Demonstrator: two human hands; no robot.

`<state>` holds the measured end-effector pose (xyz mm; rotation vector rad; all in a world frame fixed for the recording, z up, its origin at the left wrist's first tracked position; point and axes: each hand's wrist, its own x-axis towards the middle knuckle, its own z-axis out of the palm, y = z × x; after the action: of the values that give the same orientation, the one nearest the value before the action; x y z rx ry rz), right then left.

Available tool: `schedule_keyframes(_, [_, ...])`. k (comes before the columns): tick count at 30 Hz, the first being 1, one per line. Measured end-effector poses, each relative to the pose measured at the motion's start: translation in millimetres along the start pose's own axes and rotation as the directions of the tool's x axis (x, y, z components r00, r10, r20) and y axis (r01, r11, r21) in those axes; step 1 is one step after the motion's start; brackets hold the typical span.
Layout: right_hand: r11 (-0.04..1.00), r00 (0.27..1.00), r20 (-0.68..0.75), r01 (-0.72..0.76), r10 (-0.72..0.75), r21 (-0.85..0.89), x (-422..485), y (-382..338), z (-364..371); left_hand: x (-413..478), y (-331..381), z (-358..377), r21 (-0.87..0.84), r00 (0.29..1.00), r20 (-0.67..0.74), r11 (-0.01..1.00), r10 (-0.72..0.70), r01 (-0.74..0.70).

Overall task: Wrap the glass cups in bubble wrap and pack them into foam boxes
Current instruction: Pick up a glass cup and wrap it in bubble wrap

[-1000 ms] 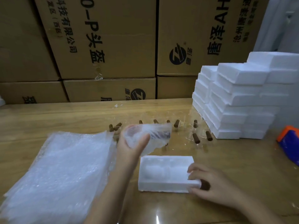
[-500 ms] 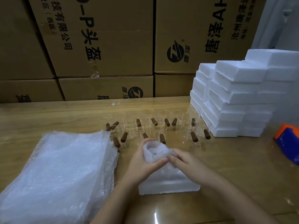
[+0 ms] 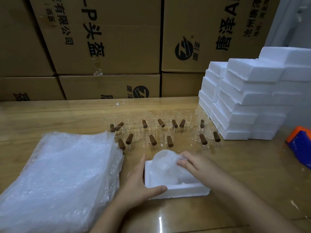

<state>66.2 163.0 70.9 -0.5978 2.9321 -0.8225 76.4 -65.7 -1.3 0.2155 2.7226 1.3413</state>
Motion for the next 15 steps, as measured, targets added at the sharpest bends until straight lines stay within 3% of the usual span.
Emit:
schedule_keyframes(5, [0.990,0.994,0.107,0.048,-0.034,-0.129,6,-8,10,-2,3,-2,0.022,0.999,-0.011,0.999,0.032,-0.032])
schedule_keyframes(12, [0.995,0.978,0.206,-0.052,0.034,0.083,13,5,20,-2,5,-2,0.067,1.000,0.013,0.998,0.006,-0.007])
schedule_keyframes(15, [0.996,0.968,0.249,-0.054,0.033,0.078,13,8,20,-2,4,-2,0.075,1.000,0.011,0.997,0.003,-0.004])
